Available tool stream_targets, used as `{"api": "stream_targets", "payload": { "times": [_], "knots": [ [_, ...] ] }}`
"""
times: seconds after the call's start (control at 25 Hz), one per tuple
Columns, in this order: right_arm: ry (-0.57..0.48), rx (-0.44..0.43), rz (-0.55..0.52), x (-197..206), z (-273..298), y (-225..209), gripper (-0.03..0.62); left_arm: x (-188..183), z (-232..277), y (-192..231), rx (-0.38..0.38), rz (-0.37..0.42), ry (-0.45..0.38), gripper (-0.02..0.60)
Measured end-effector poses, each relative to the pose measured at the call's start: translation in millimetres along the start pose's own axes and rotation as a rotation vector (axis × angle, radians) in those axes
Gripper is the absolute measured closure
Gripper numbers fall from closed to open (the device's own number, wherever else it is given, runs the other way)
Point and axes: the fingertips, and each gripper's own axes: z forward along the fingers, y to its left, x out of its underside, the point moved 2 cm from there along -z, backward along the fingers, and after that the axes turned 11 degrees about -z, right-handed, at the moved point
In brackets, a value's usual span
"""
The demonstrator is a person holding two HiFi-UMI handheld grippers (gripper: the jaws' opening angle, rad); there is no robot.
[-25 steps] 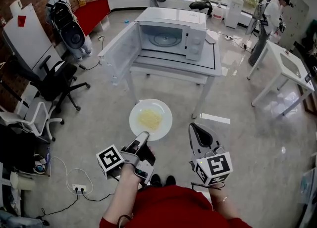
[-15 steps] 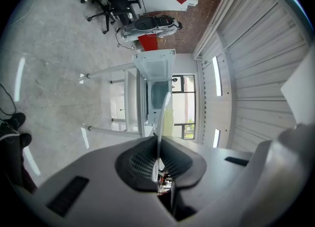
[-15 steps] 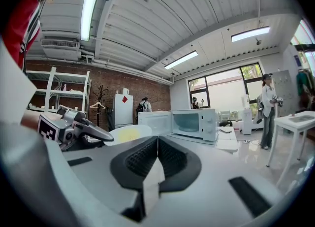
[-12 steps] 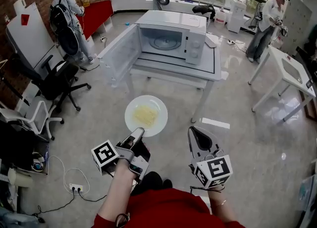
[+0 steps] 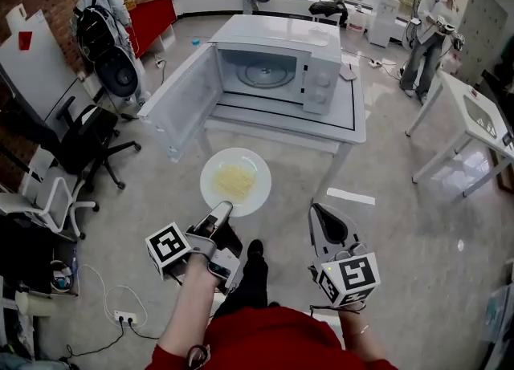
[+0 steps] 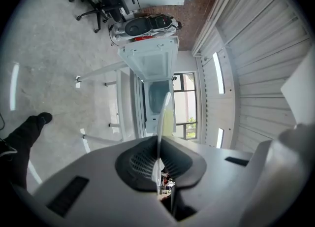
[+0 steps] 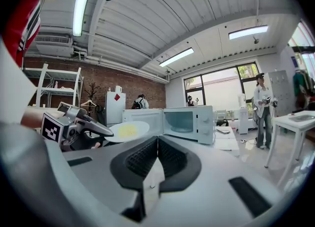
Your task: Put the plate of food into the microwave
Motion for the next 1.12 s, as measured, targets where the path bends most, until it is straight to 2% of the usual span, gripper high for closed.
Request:
{"api": "stream_targets", "payload": {
  "times": [0.12, 0.28, 0.48, 0.68, 0.84, 1.0, 1.12],
  "knots": [
    [0.008, 0.016, 0.005, -1, 44, -16, 0.579, -27, 38, -3, -0.007, 0.002, 0.021, 0.561],
    [0.028, 0.018, 0.015, -11, 111, -33, 0.579, -64, 85, -8, -0.052, 0.011, 0.049, 0.561],
    [0.056, 0.026, 0.008, -18, 172, -48, 0.579, -88, 140, -24, -0.023, -0.018, 0.104, 0.563],
    [0.087, 0.056, 0.001, -20, 200, -69, 0.579, -111, 172, -19, -0.081, -0.001, 0.123, 0.561],
    [0.092, 0.068, -0.009, -22, 215, -81, 0.579, -122, 187, -19, -0.088, -0.005, 0.120, 0.561],
    [0.105, 0.048, -0.011, -22, 225, -88, 0.579, -121, 201, -23, -0.069, -0.035, 0.119, 0.561],
    [0.115, 0.027, -0.030, -20, 236, -92, 0.579, -125, 214, -20, -0.099, -0.003, 0.123, 0.561]
  ]
}}
